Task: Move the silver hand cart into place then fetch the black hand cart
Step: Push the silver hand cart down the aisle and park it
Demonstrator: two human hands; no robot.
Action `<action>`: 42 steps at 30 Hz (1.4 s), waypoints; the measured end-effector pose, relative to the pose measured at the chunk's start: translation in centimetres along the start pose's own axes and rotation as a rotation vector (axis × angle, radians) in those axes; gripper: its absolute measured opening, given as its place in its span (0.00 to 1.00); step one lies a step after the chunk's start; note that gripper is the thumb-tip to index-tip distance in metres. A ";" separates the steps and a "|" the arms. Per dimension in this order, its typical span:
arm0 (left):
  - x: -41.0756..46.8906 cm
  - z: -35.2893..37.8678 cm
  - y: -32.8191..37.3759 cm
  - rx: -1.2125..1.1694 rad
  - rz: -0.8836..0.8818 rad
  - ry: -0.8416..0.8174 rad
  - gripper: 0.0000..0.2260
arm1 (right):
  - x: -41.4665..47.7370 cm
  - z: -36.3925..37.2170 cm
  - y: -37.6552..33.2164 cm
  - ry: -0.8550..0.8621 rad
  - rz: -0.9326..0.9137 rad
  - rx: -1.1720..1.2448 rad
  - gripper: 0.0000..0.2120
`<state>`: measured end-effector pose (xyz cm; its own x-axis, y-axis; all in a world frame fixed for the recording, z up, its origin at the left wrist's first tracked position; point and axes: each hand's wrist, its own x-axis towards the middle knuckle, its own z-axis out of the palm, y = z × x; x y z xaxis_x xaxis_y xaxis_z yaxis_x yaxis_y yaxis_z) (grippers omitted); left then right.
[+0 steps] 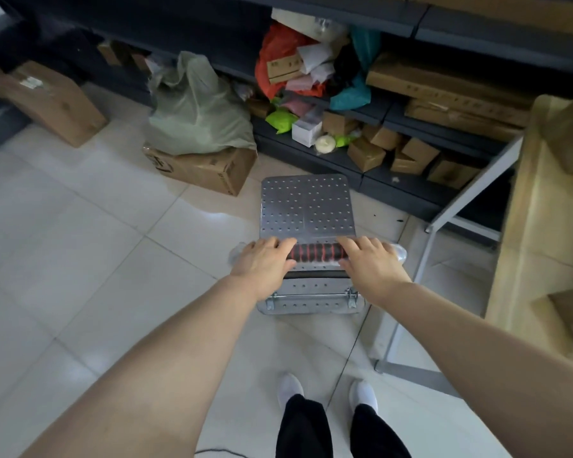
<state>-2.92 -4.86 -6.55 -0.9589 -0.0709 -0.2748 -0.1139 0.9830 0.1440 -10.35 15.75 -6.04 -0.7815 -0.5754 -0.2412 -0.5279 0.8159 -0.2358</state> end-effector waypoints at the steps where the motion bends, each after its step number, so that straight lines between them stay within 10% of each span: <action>1: -0.1 0.3 0.0 -0.002 0.005 0.026 0.17 | -0.1 0.2 0.0 0.009 0.002 0.013 0.18; 19: -7.5 3.4 -0.1 -0.047 -0.083 0.094 0.18 | -5.0 4.3 -1.5 0.040 -0.067 0.294 0.15; 42: -18.3 6.9 6.1 -0.166 -0.565 0.107 0.17 | -5.0 3.7 -2.4 -0.320 -0.506 0.150 0.13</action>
<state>15.75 3.63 -7.22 -0.7581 -0.5998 -0.2560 -0.6444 0.7493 0.1527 -3.97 16.43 -7.79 -0.2953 -0.8966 -0.3300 -0.7364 0.4337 -0.5193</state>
